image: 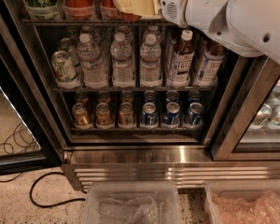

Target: Pick coke can from top shelf of fridge

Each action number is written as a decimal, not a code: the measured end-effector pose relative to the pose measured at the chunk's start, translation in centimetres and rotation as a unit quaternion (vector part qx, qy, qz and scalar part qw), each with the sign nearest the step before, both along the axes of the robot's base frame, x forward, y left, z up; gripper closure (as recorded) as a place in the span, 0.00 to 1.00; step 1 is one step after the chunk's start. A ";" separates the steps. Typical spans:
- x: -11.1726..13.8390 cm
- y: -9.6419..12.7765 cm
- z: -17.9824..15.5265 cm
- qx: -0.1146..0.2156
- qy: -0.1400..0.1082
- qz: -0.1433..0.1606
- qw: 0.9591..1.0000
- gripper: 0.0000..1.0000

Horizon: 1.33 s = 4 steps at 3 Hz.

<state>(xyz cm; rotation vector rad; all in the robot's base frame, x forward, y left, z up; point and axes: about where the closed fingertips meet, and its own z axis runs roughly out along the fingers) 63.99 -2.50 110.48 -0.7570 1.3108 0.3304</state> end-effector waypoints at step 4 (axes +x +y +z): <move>-2.4 -0.3 0.4 -0.008 -0.003 0.036 0.999 1.00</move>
Offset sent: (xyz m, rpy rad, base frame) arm -0.0143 -0.0089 0.0034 -0.0269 -0.0031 0.0303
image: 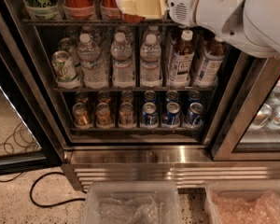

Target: Pick coke can from top shelf of fridge

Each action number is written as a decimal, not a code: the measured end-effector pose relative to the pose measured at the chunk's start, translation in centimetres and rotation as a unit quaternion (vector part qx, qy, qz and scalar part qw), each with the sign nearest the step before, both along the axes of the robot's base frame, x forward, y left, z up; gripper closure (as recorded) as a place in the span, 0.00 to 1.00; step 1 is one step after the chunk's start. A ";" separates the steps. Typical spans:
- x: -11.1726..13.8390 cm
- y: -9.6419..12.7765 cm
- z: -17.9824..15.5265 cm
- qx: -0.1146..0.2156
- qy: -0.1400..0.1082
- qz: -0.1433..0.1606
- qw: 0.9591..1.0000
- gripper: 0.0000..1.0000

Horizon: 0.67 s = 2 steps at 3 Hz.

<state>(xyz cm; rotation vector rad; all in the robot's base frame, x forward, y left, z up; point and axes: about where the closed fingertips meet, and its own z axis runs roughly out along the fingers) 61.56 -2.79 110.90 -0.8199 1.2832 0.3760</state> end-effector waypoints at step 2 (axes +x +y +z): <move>-1.0 0.0 -0.8 0.000 0.013 0.014 1.000 1.00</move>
Offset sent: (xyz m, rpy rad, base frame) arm -0.0133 -0.0048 -0.0165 0.0033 0.0473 0.0352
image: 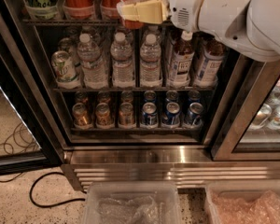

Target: Pick coke can from top shelf of fridge

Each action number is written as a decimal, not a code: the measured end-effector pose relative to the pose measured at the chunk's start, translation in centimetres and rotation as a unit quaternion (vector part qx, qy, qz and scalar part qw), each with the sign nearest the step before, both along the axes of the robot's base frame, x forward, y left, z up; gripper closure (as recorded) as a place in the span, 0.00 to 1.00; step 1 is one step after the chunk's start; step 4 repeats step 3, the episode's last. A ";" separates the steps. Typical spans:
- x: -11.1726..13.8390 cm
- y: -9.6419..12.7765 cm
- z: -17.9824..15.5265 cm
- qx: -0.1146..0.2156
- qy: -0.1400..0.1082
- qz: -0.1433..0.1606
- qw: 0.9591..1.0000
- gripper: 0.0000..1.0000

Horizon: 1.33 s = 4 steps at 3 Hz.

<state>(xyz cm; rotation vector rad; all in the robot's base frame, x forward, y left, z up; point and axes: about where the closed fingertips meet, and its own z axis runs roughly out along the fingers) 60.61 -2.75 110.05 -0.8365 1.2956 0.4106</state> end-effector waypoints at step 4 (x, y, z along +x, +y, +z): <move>-0.8 0.6 -1.8 -0.002 0.033 0.024 0.999 1.00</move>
Offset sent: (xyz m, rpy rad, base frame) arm -0.0057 0.0011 -0.0232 0.0017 0.0775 0.0423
